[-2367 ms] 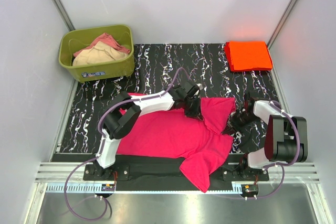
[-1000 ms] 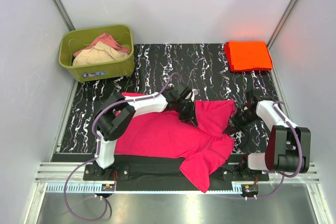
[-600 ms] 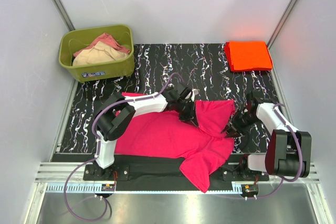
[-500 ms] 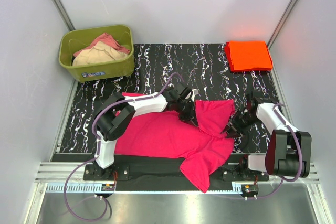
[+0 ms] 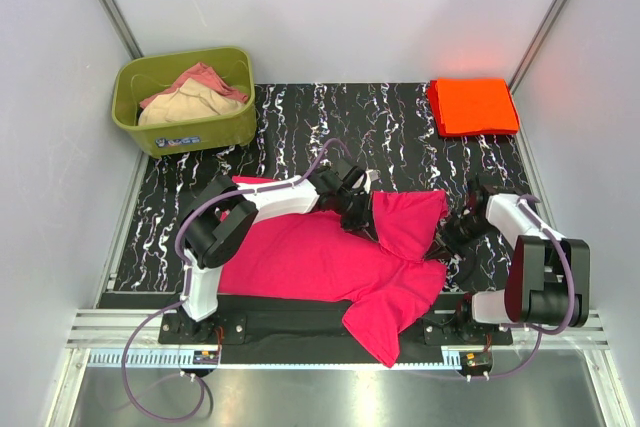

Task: Fold and stack the t-shirts
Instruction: Fold the tshirt

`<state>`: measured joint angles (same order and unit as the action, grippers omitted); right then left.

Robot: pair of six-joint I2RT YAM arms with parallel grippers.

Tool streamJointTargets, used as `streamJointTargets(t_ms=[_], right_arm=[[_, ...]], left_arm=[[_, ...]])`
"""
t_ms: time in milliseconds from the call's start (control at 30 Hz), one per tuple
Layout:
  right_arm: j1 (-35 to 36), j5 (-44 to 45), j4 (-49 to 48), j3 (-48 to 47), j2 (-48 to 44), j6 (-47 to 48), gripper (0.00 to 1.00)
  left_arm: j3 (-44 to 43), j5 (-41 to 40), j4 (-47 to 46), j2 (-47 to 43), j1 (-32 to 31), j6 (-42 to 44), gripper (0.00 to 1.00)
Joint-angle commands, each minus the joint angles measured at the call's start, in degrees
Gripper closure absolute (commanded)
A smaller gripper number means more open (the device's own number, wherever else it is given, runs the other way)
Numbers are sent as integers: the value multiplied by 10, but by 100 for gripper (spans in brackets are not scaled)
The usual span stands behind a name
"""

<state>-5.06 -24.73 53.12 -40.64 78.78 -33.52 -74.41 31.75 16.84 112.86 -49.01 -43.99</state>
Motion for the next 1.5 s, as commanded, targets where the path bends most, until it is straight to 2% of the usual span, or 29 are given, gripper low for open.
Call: streamJointTargets(t_ms=[0, 67, 433, 767, 1067, 1200, 1300, 1333, 1467], right_arm=[[3, -10, -6, -4, -3, -8, 89], [3, -11, 0, -3, -8, -8, 100], [17, 4, 132, -64, -77, 31, 100], [36, -17, 153, -54, -85, 25, 100], [47, -29, 130, -25, -44, 4, 100], [47, -53, 107, -2, -20, -1, 96], [47, -28, 112, -28, -20, -1, 93], [47, -9, 122, -36, -21, 1, 93], [48, -13, 129, -52, -17, 4, 80]], left_arm=[[-13, 22, -17, -15, 2, 0, 100], [-13, 22, -17, -14, 3, -1, 100], [4, 37, 5, -31, 20, -5, 100], [19, 43, 10, -35, 21, 4, 100], [33, 51, 14, -32, 21, 11, 100], [37, 52, 22, -32, 22, 20, 100], [34, 60, 25, -28, 23, 30, 100], [33, 67, 25, -26, 22, 38, 96], [24, 92, 42, -25, 22, 65, 88]])
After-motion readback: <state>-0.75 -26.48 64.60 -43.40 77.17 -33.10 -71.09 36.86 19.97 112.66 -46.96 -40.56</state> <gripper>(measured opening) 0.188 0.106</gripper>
